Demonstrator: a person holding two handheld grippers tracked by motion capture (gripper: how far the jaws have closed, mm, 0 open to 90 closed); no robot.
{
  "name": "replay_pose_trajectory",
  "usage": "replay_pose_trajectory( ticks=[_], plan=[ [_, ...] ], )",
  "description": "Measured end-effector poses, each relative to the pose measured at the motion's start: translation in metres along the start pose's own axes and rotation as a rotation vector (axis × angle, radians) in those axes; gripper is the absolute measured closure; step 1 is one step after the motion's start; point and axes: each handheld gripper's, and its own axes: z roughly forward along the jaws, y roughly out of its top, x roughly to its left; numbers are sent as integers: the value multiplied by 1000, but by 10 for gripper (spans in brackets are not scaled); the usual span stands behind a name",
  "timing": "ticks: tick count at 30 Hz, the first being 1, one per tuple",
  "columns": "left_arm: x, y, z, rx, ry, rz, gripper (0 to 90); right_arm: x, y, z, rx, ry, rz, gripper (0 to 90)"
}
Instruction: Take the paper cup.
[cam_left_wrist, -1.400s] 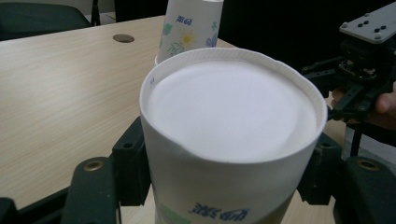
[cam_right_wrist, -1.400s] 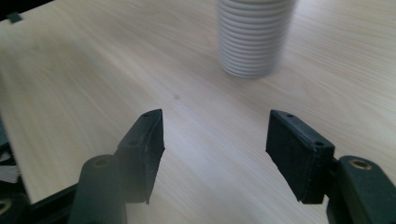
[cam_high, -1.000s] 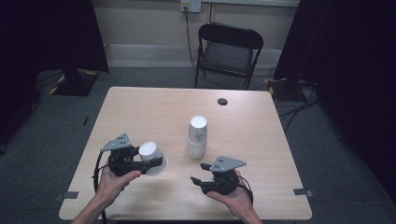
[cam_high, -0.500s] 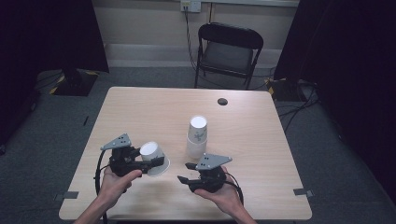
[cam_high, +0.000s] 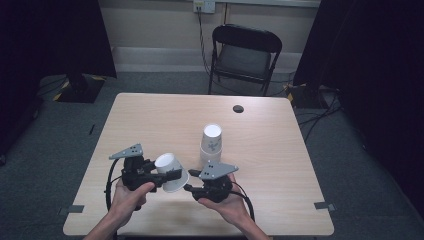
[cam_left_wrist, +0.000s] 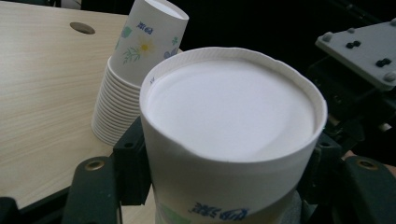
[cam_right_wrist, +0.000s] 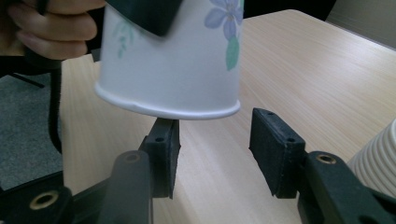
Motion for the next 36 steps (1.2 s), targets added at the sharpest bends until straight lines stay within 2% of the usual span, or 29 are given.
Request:
replay_pose_trajectory(
  ticks=[3, 4, 8, 14, 17, 22, 30, 33, 36],
  plan=[
    [0, 0, 0, -6, -9, -11, 345, 0, -1, 2, -3, 0, -3, 559],
    [1, 0, 0, -12, -25, -22, 345, 0, -2, 3, -15, -5, -13, 590],
    [1, -1, 1, -16, -43, -42, 345, 1, -3, 2, -34, -18, -36, 621],
    [0, -2, 3, -21, -79, -67, 345, 1, -2, 0, -69, -26, -40, 656],
    [-1, -2, 5, -18, -81, -62, 345, 2, -2, 0, -86, -32, -49, 672],
    [0, -3, 6, -22, -90, -78, 345, 2, -2, -2, -111, -40, -58, 682],
    [-1, -4, 9, -25, -135, -104, 345, 3, -3, -1, -130, -46, -72, 692],
    [-1, -4, 9, -25, -139, -101, 344, 2, -3, -2, -139, -45, -69, 706],
    [1, -6, 11, -20, -144, -116, 344, 1, -3, -3, -137, -34, -61, 737]
  ],
)
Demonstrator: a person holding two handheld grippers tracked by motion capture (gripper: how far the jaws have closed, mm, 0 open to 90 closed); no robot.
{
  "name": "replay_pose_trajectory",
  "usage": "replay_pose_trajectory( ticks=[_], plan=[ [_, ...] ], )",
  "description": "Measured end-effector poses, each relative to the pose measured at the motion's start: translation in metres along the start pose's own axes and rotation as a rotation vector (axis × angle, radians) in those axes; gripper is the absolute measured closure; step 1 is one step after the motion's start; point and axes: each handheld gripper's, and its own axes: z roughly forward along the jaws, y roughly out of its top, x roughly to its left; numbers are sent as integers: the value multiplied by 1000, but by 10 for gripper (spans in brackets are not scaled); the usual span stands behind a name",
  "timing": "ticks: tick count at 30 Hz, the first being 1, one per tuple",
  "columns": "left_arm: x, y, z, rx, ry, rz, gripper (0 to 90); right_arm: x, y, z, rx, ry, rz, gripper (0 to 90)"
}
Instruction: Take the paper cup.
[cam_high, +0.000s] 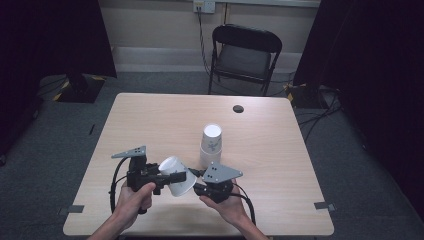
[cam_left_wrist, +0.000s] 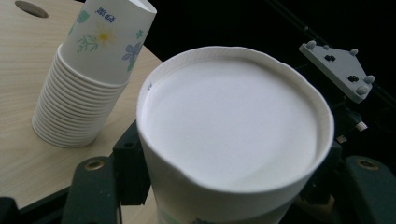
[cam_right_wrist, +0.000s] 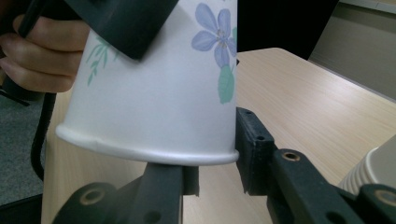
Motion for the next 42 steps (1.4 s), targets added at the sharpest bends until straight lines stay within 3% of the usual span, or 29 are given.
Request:
replay_pose_trajectory(
  ticks=[14, 24, 35, 39, 42],
  plan=[
    [3, -2, 2, 19, -14, -15, 342, -6, 0, -3, -31, -10, 3, 768],
    [7, -5, 3, 38, -27, 1, 319, -8, 0, -3, -30, 0, 24, 826],
    [11, -6, 2, 23, -38, 7, 288, -6, -1, -1, -14, -11, -8, 844],
    [10, -6, 1, 19, -34, 25, 269, -5, -1, -1, -14, -12, -8, 847],
    [8, -6, -1, 17, -24, 65, 247, -7, -1, -2, -17, -18, -7, 850]
  ],
)
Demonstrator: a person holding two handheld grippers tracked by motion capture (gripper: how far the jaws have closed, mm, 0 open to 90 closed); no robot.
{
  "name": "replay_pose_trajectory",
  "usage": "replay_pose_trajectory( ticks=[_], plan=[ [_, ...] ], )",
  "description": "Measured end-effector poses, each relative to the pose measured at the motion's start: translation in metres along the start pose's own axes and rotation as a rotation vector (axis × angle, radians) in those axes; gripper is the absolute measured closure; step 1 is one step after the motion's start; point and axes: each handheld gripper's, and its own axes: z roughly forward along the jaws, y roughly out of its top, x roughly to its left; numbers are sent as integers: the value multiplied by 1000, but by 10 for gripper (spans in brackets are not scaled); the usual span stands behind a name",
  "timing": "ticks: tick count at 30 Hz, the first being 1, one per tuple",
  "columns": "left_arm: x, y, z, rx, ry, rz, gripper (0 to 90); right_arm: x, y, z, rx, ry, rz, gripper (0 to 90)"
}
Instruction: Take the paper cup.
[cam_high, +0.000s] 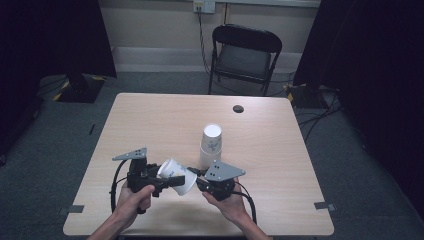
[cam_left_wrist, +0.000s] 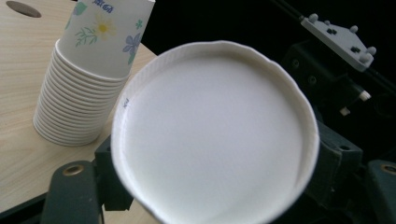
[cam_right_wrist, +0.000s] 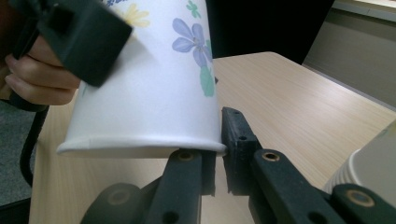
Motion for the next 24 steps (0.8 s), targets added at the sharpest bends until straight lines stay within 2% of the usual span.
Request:
replay_pose_trajectory(
  ticks=[7, 11, 16, 19, 20, 23, 24],
  plan=[
    [0, -1, -2, 2, 21, 18, 196, -1, 0, -2, 3, -7, -3, 860],
    [0, 0, -10, -13, 40, 29, 198, -6, 0, -6, -11, -26, 11, 864],
    [1, 3, -19, -43, 51, 50, 197, -10, 1, -10, 1, -58, 12, 866],
    [1, 4, -22, -48, 86, 73, 202, -15, 0, -11, 15, -63, 42, 868],
    [1, 4, -22, -48, 86, 73, 215, -15, 0, -11, 15, -63, 42, 868],
    [0, 5, -23, -29, 130, 118, 237, -21, -4, -10, 56, -70, 79, 870],
    [-1, 5, -24, -19, 149, 141, 256, -25, -6, -9, 84, -71, 106, 871]
  ],
)
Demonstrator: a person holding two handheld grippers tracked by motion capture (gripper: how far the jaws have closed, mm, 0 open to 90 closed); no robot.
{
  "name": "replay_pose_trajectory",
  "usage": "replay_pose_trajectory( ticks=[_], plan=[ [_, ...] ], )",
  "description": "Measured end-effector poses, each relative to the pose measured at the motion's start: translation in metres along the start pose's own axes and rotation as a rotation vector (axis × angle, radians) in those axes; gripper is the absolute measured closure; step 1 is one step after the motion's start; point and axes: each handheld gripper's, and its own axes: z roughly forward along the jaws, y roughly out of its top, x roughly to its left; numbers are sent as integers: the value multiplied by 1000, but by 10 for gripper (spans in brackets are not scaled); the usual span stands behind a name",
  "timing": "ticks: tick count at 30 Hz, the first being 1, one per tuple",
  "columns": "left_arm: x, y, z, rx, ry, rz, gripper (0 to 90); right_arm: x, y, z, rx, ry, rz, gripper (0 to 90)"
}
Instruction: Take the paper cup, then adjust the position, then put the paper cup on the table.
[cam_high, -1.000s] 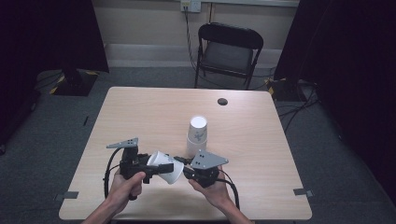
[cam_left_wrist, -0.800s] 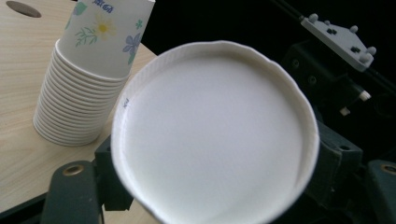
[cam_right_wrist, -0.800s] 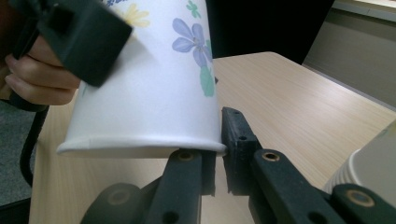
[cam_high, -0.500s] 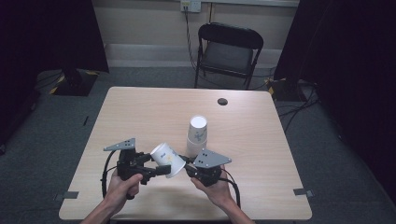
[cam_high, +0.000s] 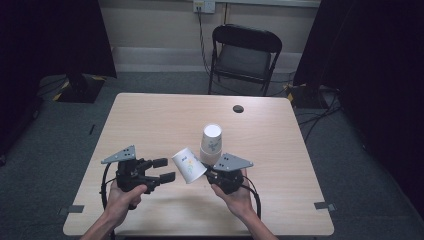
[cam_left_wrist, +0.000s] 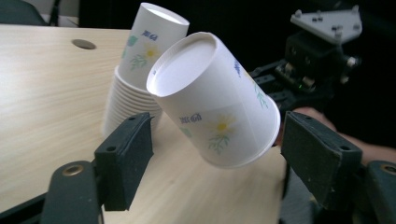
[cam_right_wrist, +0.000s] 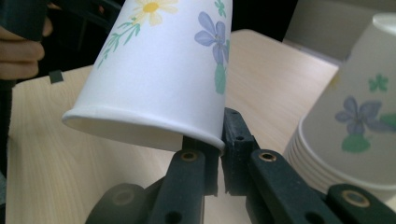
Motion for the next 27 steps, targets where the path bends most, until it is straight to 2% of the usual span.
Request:
replay_pose_trajectory(
  ticks=[1, 2, 3, 4, 7, 12, 15, 19, 22, 27],
  plan=[
    [-1, 1, 0, 8, 17, 22, 262, 0, 0, 0, 0, 0, 0, 871],
    [-3, 2, 0, 22, 39, 64, 269, -4, -2, 1, 27, -1, 20, 872],
    [-3, 2, 0, 22, 39, 64, 277, -4, -2, 1, 27, -1, 20, 872],
    [-4, 2, 0, 25, 47, 85, 286, -7, -3, 2, 49, -4, 35, 874],
    [-5, 4, -1, 27, 63, 105, 291, -9, -5, 2, 66, -4, 43, 875],
    [-7, 4, 0, 36, 91, 150, 306, -11, -8, 7, 129, 18, 56, 876],
    [-5, 4, 1, 63, 72, 153, 343, -11, -12, 12, 160, 32, 56, 876],
    [-6, 4, 2, 68, 84, 168, 358, -9, -13, 15, 168, 44, 50, 876],
    [-8, 5, 2, 80, 109, 212, 369, -3, -12, 18, 192, 70, 37, 878],
    [-12, 8, 3, 90, 108, 248, 373, 2, -13, 23, 227, 98, 28, 878]
  ],
)
